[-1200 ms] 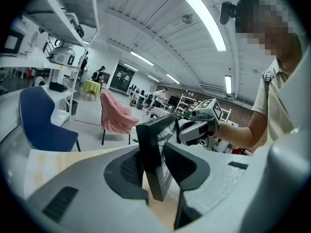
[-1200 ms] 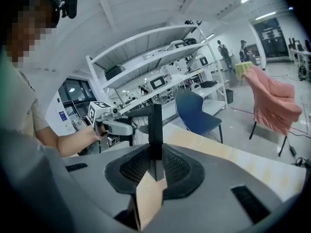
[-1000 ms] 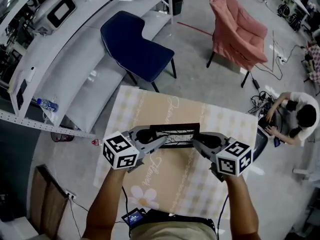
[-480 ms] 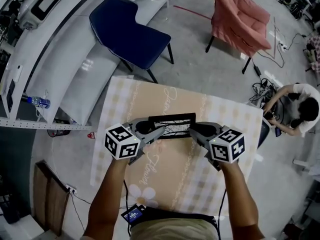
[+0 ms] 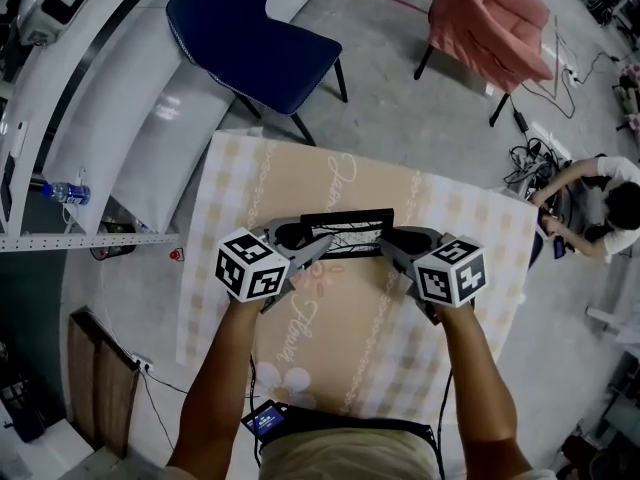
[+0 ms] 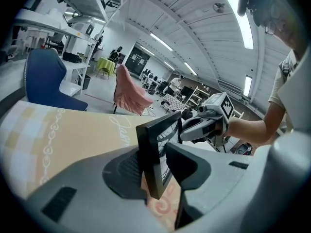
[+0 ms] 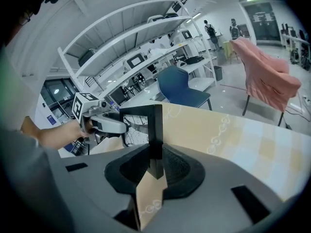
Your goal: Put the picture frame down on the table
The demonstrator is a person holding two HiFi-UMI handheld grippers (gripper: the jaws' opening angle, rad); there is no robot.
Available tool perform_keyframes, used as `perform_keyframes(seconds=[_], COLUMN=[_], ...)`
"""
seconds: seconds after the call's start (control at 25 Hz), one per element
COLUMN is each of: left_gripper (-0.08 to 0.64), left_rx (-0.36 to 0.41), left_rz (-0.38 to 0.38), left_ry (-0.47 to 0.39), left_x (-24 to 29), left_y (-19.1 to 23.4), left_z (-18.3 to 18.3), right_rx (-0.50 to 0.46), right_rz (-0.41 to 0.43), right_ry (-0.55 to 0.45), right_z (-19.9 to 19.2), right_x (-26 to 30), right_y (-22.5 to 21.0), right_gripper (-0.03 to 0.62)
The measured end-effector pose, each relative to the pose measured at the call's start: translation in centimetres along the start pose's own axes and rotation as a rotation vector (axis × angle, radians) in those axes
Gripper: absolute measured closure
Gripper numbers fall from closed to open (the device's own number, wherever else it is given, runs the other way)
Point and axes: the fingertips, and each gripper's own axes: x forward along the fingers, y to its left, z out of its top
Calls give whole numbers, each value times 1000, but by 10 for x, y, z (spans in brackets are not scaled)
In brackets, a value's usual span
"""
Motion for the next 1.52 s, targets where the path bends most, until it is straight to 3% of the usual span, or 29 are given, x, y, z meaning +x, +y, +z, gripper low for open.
perform_keyframes(seconds=[0.44, 0.72, 1.0, 1.16, 1.36, 1.52], left_gripper=[419, 372, 345, 337, 337, 339], left_rx=[13, 5, 62, 151, 162, 164], left_rz=[79, 179, 301, 390, 359, 339], left_ry=[23, 13, 5, 37, 8, -67], left_x=[21, 26, 26, 17, 1, -25], left_y=[27, 47, 57, 62, 46, 23], left_z=[-8, -10, -11, -9, 5, 27], right_rx=[24, 25, -50, -68, -54, -62], right_rz=[-42, -101, -207, -251, -274, -271], right_ry=[44, 45, 47, 62, 44, -1], right_z=[-8, -6, -6, -8, -3, 13], right_x=[20, 26, 30, 32, 23, 3], right_y=[-24, -33, -39, -43, -40, -24], right_gripper=[515, 497, 480, 476, 486, 488])
